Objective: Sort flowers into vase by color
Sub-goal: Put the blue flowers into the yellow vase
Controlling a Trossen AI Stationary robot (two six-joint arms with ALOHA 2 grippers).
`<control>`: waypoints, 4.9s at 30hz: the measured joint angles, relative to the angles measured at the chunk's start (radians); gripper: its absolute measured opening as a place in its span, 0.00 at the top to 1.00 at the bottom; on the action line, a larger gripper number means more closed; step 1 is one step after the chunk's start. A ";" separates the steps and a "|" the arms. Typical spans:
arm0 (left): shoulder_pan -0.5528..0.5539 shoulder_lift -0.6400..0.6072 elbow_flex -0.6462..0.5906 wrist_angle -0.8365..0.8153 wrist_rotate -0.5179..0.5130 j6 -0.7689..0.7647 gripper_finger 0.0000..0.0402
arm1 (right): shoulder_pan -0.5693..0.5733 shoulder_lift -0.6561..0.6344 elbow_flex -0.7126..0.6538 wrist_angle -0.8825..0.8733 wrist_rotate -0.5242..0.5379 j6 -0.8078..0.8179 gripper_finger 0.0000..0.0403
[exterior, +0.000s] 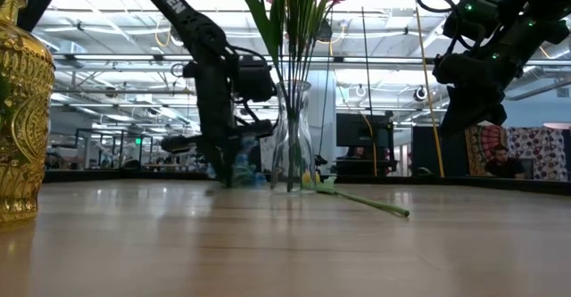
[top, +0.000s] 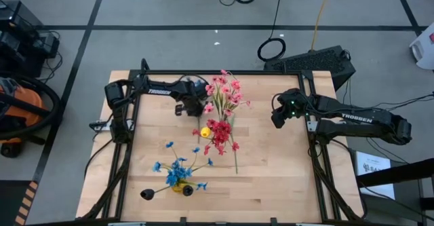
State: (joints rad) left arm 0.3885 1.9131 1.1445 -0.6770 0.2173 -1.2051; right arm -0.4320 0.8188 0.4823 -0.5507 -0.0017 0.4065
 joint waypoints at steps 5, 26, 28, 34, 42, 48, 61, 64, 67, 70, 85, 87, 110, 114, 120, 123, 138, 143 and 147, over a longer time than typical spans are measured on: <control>-0.039 -0.110 -0.019 -0.289 -0.125 0.075 0.96 | 0.000 0.000 0.000 0.001 0.000 0.087 0.91; -0.533 -0.999 -0.236 -0.220 -0.785 -0.126 0.96 | 0.002 0.000 0.000 0.000 0.000 0.268 0.91; -0.616 -1.039 -0.236 -0.205 -0.839 -0.094 0.96 | 0.002 0.000 0.000 0.001 0.000 0.268 0.91; -0.852 -1.119 -0.236 -0.006 -1.076 0.150 0.96 | 0.002 0.000 0.000 0.001 0.000 0.267 0.91; -0.983 -1.154 -0.235 0.132 -1.087 0.397 0.96 | 0.002 0.000 0.000 0.001 0.000 0.267 0.91; -1.002 -1.161 -0.235 0.127 -1.081 0.375 0.96 | 0.002 0.000 0.000 0.000 -0.001 0.271 0.91; -1.095 -1.199 -0.234 -0.246 -0.857 -0.023 0.96 | 0.002 0.000 0.000 -0.011 -0.005 0.319 0.91; -1.151 -1.180 -0.234 -0.147 -0.805 0.023 0.96 | 0.002 0.000 0.000 -0.011 -0.005 0.318 0.91; -1.211 -1.170 -0.234 -0.022 -0.801 0.113 0.96 | 0.002 0.000 0.000 -0.011 -0.005 0.317 0.91; -1.272 -1.164 -0.233 0.052 -0.806 0.137 0.96 | 0.002 0.000 0.000 -0.011 -0.004 0.316 0.91; -1.548 -1.145 -0.233 0.281 -0.809 0.098 0.96 | 0.002 0.000 0.000 -0.032 -0.004 0.378 0.91; -1.584 -1.132 -0.233 0.369 -0.816 0.181 0.96 | 0.002 0.000 0.000 -0.032 -0.004 0.379 0.91; -1.637 -0.602 -0.223 1.123 -1.139 0.694 0.96 | 0.002 0.001 0.000 -0.029 0.002 0.390 0.91; -1.600 -0.526 -0.180 1.109 -1.139 0.736 0.96 | 0.002 0.001 0.000 -0.029 0.002 0.386 0.91; -1.530 -0.453 -0.165 1.085 -1.144 0.856 0.96 | 0.002 0.001 0.000 -0.029 0.002 0.386 0.91; -1.494 -0.444 -0.165 1.010 -1.158 0.852 0.96 | 0.002 0.001 0.000 -0.029 0.001 0.386 0.91; -1.471 -0.524 -0.165 0.848 -1.268 0.923 0.96 | 0.002 0.000 0.000 -0.030 0.000 0.386 0.91; -1.471 -0.552 -0.165 0.759 -1.270 0.860 0.96 | 0.002 0.000 0.000 -0.030 0.000 0.386 0.91; -1.471 -0.566 -0.165 0.623 -1.273 0.722 0.96 | 0.002 0.000 0.000 -0.030 0.000 0.386 0.91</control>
State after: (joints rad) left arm -1.0824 1.3468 0.9791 -0.0536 -1.0557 -0.4836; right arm -0.4297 0.8192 0.4824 -0.5804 -0.0013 0.7921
